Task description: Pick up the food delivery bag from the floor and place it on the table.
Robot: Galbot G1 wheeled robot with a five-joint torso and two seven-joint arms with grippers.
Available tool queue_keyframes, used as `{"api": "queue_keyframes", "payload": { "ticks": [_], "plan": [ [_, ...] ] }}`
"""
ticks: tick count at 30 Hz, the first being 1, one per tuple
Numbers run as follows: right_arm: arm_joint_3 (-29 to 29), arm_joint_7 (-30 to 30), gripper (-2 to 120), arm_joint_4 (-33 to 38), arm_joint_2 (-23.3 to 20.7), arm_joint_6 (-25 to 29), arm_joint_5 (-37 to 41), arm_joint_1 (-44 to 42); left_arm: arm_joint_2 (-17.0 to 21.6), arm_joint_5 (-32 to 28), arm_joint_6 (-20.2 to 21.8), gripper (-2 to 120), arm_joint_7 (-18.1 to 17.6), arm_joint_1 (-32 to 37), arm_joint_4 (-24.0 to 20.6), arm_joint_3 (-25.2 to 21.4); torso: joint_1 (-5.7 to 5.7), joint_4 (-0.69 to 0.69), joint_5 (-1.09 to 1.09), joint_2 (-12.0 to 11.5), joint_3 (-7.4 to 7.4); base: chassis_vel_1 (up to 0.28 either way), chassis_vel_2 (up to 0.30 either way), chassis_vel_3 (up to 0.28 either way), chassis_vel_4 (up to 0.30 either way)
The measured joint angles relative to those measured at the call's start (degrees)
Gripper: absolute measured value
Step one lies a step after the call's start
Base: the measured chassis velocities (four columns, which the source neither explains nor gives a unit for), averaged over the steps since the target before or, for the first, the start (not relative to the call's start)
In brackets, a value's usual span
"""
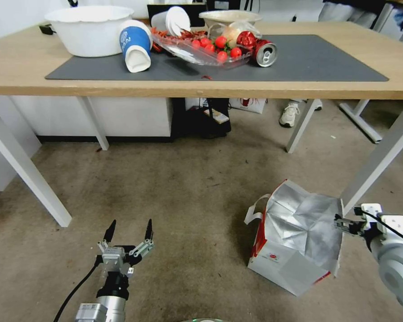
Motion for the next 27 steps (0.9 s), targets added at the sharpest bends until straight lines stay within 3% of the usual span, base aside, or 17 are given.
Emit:
{"api": "queue_keyframes", "payload": {
  "ticks": [27],
  "plan": [
    [-7.1, -1.2, 100, -8.1, 1.1, 0.2, 2.0, 4.1, -0.6, 0.8, -0.2, 100, -0.4, 0.8, -0.1, -0.1, 0.0, -0.01, -0.01, 0.0, -0.01, 0.0, 0.0, 0.0, 0.0]
  ]
}}
